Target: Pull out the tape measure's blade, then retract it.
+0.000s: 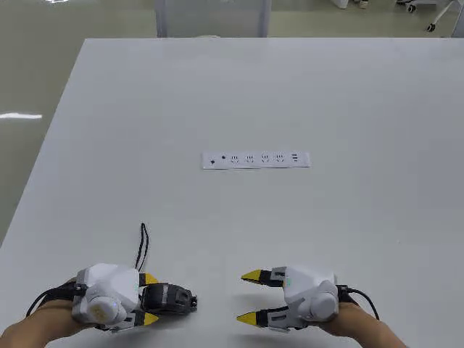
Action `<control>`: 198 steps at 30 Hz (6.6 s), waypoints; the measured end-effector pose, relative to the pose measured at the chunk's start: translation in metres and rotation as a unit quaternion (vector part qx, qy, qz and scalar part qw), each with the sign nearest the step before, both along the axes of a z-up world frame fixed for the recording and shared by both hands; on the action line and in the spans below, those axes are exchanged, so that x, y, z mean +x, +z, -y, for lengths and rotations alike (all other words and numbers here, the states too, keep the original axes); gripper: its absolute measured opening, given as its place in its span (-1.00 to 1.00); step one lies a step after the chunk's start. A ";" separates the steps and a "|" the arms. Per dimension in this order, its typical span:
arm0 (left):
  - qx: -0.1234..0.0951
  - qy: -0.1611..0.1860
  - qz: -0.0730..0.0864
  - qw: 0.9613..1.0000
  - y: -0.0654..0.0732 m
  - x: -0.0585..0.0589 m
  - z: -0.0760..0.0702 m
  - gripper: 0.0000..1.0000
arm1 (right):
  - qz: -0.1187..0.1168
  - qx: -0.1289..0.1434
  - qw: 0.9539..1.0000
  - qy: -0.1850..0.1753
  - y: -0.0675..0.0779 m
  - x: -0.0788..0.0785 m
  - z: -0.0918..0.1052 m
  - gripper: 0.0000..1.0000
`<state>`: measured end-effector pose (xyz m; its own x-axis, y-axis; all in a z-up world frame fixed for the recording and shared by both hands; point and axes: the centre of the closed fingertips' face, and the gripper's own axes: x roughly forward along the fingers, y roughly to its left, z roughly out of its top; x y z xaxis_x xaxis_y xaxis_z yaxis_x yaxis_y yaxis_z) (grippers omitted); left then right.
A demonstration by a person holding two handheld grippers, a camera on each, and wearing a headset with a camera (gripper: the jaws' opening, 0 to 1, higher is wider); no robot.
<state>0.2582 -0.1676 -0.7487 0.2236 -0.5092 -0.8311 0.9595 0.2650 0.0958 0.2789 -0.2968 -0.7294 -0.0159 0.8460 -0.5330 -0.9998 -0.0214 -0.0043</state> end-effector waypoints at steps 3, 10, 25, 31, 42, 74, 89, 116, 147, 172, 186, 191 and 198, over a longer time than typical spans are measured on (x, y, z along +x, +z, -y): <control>0.001 -0.003 0.000 1.000 -0.001 0.001 0.000 -0.40 | -0.002 0.003 1.000 0.006 -0.004 -0.002 -0.010 -0.21; 0.002 -0.012 -0.004 1.000 -0.004 0.002 0.000 -0.43 | -0.009 0.002 1.000 0.024 -0.014 -0.007 -0.027 -0.25; -0.014 0.009 -0.019 1.000 -0.004 0.004 0.000 -0.46 | -0.011 0.002 0.999 0.052 -0.033 -0.010 -0.059 -0.39; -0.022 0.011 -0.020 1.000 -0.005 0.004 0.000 -0.47 | -0.006 0.004 0.998 0.061 -0.037 -0.007 -0.067 -0.46; -0.035 0.012 -0.019 0.999 -0.005 0.004 0.000 -0.47 | -0.005 -0.005 0.997 0.079 -0.048 -0.010 -0.076 -0.54; -0.063 0.029 -0.017 0.997 -0.003 0.005 -0.001 -0.47 | -0.014 -0.015 0.996 0.082 -0.055 -0.009 -0.084 -0.77; -0.068 0.036 -0.019 0.997 -0.003 0.005 -0.003 -0.47 | -0.014 -0.029 0.995 0.092 -0.054 -0.008 -0.084 -0.79; -0.071 0.043 -0.021 0.996 -0.004 0.006 -0.003 -0.47 | -0.018 -0.032 0.995 0.091 -0.054 -0.004 -0.076 -0.80; -0.072 0.045 -0.024 0.996 -0.004 0.006 -0.002 -0.47 | -0.022 -0.042 0.995 0.088 -0.053 0.001 -0.050 -0.80; -0.073 0.045 -0.030 0.996 -0.003 0.006 0.000 -0.47 | -0.028 -0.049 0.995 0.083 -0.054 0.005 -0.031 -0.80; -0.071 0.045 -0.031 0.996 -0.002 0.006 0.001 -0.47 | -0.030 -0.052 0.995 0.082 -0.055 0.006 -0.022 -0.80; -0.071 0.043 -0.032 0.996 -0.003 0.006 0.001 -0.47 | -0.032 -0.054 0.995 0.080 -0.055 0.007 -0.016 -0.80; -0.070 0.043 -0.033 0.996 -0.003 0.005 0.001 -0.46 | -0.031 -0.055 0.995 0.079 -0.054 0.008 -0.009 -0.79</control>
